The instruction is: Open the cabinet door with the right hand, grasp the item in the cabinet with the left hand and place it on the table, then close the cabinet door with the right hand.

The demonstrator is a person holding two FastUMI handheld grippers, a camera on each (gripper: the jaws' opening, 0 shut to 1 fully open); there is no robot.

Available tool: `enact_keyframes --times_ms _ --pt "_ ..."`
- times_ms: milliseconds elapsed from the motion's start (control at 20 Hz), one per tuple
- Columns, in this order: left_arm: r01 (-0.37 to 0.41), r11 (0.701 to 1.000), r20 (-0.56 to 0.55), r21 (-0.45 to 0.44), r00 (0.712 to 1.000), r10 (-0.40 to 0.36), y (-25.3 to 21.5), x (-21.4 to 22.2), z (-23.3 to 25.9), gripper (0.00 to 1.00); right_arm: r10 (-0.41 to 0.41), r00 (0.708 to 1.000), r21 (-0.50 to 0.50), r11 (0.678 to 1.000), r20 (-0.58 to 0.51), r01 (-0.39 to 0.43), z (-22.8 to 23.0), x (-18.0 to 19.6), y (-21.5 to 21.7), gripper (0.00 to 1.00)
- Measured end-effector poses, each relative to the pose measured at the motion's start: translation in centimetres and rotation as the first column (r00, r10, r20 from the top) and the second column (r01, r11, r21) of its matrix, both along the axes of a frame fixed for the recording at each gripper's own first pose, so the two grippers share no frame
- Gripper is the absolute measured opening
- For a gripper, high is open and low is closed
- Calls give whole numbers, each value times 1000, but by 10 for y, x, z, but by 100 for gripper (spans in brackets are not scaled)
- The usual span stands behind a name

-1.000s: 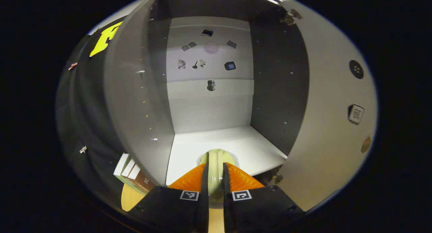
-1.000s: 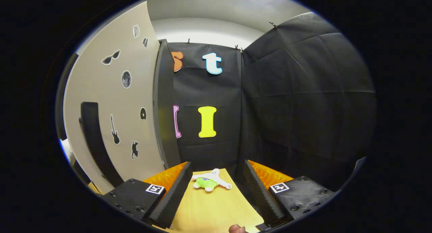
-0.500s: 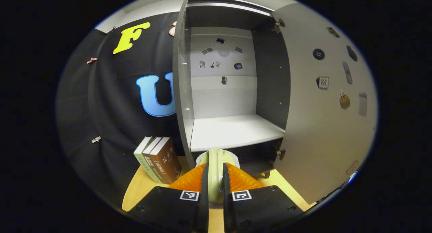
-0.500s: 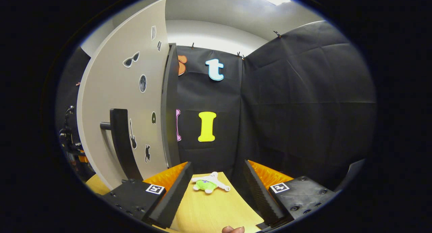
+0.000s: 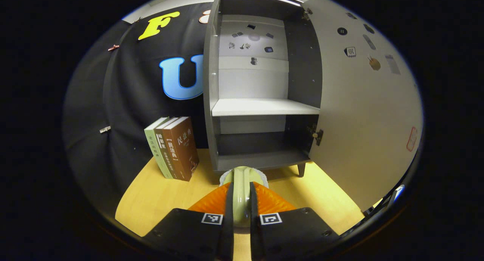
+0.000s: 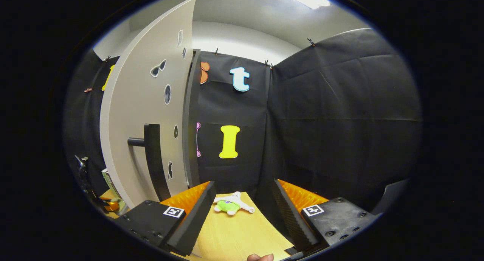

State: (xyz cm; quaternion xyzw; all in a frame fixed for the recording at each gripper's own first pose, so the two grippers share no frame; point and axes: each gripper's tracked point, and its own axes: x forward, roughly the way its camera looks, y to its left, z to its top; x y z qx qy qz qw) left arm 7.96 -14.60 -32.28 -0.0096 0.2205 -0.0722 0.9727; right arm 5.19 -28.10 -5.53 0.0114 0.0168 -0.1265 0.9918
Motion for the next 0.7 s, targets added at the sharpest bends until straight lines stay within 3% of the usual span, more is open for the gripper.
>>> enact_keyframes --times_ms 450,700 --pt "128 989 -74 69 990 -123 -92 -39 -109 21 20 1000 13 1000 -21 -20 2 6 8 97" --pt "111 993 -117 44 988 -105 -109 -51 -147 22 22 999 34 999 -36 -21 1 11 7 94"
